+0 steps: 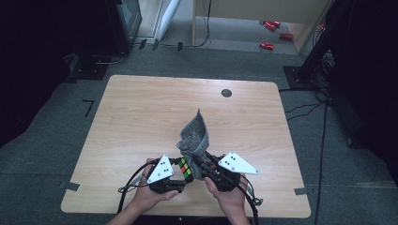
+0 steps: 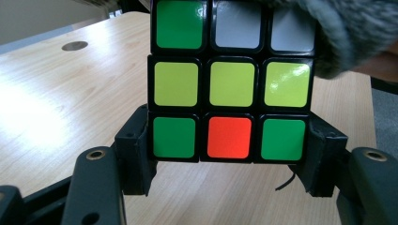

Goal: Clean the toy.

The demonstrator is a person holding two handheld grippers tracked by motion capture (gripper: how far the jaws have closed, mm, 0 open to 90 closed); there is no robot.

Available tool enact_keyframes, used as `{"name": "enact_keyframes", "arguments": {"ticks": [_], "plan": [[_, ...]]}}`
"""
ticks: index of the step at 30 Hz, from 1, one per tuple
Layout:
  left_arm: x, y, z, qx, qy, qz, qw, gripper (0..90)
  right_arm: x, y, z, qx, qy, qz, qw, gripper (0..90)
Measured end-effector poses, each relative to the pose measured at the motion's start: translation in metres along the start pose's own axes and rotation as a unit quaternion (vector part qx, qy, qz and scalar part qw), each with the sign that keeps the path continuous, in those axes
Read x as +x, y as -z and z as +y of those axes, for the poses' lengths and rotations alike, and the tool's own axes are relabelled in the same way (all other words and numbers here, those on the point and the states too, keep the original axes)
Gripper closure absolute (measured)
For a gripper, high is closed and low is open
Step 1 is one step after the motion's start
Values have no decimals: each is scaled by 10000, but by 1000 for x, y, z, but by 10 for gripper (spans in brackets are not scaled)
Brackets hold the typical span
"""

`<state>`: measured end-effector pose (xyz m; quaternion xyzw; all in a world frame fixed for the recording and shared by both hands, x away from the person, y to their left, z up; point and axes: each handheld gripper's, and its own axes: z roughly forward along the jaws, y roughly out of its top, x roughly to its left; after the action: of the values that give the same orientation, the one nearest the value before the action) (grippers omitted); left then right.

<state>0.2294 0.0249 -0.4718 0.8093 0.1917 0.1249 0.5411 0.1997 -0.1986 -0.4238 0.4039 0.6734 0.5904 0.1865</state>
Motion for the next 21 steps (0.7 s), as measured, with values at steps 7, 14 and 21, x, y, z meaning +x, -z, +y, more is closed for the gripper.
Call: {"name": "enact_keyframes", "arguments": {"ticks": [7, 14, 21], "plan": [[12, 6, -1, -49, 174, 154, 9997, 344, -6, -1, -2, 48, -58, -136, 9999, 697], [6, 0, -2, 10, 192, 76, 9998, 344, 8, -1, 2, -4, 72, 132, 9999, 696], [9, 4, 0, -22, 156, 161, 9997, 344, -6, 0, -2, 52, -115, -118, 9999, 696]]}}
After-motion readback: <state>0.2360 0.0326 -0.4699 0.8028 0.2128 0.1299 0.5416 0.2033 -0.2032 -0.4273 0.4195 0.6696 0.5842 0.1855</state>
